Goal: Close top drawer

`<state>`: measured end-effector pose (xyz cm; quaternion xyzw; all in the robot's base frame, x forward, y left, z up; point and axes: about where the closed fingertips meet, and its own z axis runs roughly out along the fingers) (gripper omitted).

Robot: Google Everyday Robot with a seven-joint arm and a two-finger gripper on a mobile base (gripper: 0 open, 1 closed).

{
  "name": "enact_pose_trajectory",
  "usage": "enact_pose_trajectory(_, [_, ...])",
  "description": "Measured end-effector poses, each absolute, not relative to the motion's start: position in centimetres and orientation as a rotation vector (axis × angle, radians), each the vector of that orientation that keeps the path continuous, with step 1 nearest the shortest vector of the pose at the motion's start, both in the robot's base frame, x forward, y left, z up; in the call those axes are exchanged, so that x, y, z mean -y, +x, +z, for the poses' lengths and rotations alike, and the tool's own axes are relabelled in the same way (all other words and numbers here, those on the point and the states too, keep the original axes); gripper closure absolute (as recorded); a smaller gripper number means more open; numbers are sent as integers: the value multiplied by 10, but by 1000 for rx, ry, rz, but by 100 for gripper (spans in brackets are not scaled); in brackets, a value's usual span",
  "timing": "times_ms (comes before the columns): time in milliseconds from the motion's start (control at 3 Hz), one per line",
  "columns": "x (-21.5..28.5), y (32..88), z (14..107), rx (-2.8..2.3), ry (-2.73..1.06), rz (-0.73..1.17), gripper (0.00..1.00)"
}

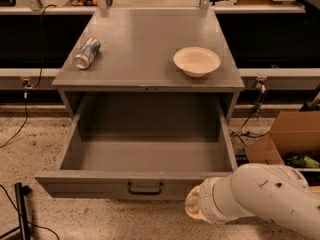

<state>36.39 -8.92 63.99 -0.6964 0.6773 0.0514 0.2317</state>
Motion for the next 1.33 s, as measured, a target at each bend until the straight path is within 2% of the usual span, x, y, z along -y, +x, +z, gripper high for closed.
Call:
enact_pose_trajectory(667, [83,387,620,-1841,-1848,139,100])
enact_pose_trajectory(1333, [68,407,622,-1877,-1772,219,100])
